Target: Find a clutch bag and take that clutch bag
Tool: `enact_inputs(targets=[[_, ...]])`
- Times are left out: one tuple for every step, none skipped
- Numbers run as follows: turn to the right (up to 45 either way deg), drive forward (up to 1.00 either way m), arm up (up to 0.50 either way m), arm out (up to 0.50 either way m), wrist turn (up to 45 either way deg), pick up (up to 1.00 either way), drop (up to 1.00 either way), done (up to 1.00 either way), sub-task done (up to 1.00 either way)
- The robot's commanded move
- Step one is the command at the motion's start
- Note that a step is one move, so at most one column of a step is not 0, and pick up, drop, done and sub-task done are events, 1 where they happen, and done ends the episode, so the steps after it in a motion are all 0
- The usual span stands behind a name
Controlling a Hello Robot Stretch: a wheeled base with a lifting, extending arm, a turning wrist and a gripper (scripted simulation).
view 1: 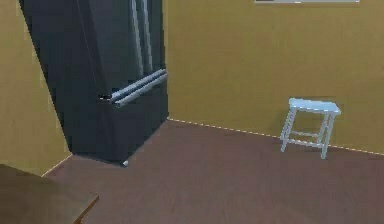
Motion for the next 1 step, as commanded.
enact_inputs(targets=[[45.0,0.00,0.00,0.00,0.0,0.00,0.00,0.00,0.00]])
